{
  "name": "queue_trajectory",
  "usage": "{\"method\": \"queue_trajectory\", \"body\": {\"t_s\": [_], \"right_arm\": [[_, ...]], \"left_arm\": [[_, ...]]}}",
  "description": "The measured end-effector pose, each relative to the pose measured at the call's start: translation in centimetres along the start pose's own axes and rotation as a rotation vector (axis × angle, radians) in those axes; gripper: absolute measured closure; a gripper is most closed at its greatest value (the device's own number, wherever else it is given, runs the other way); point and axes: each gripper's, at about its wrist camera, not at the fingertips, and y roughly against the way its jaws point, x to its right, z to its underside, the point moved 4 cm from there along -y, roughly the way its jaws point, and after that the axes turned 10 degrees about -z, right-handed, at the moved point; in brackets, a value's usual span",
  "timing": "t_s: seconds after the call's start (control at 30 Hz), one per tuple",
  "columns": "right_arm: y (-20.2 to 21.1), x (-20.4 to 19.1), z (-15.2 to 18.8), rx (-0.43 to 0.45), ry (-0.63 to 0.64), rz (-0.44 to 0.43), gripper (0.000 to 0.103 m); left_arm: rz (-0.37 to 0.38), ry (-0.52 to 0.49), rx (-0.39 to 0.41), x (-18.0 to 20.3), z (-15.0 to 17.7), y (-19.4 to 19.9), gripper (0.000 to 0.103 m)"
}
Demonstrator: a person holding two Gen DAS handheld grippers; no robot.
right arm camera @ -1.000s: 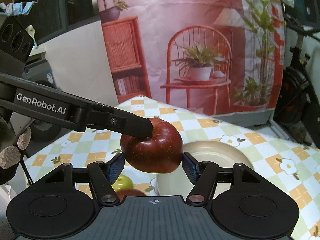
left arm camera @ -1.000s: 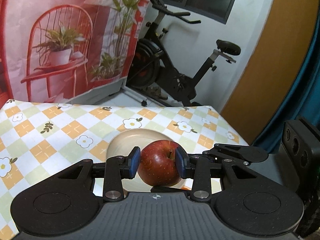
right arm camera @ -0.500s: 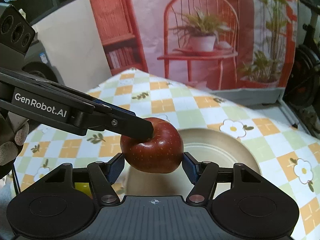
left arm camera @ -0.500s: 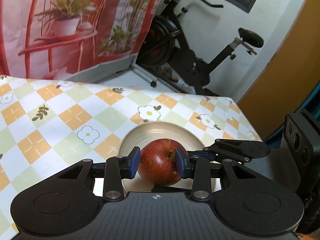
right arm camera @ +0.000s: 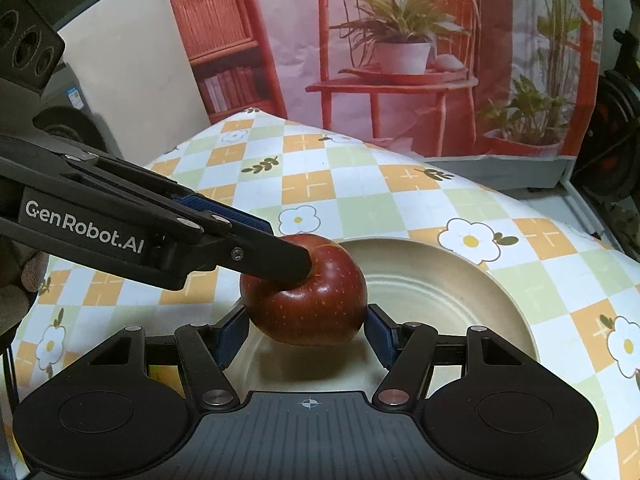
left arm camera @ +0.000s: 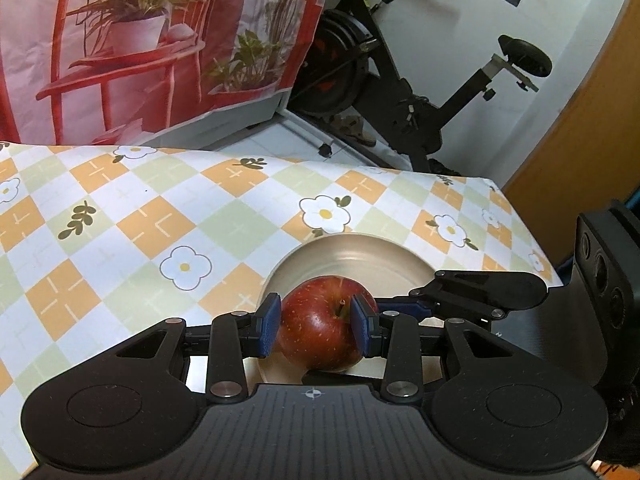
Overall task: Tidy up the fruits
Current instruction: 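Lift the red apple with the left gripper and carry it over the plate, then lower the red apple onto the plate and open the left gripper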
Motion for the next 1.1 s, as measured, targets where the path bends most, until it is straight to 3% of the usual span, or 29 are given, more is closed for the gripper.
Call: {"method": "queue_trajectory", "body": {"t_s": [0.7, 1.1], "right_arm": [[-1.2, -0.1, 0.4, -0.011, 0.008, 0.012, 0.043], [5.1, 1.2, 3.4, 0.109, -0.073, 0.098, 0.042]], "left_arm": [[-0.045, -0.017, -0.004, 0.0, 0.4, -0.7, 0.062], [-0.092, -0.021, 0.014, 0.5, 0.6, -0.3, 0.062]]}}
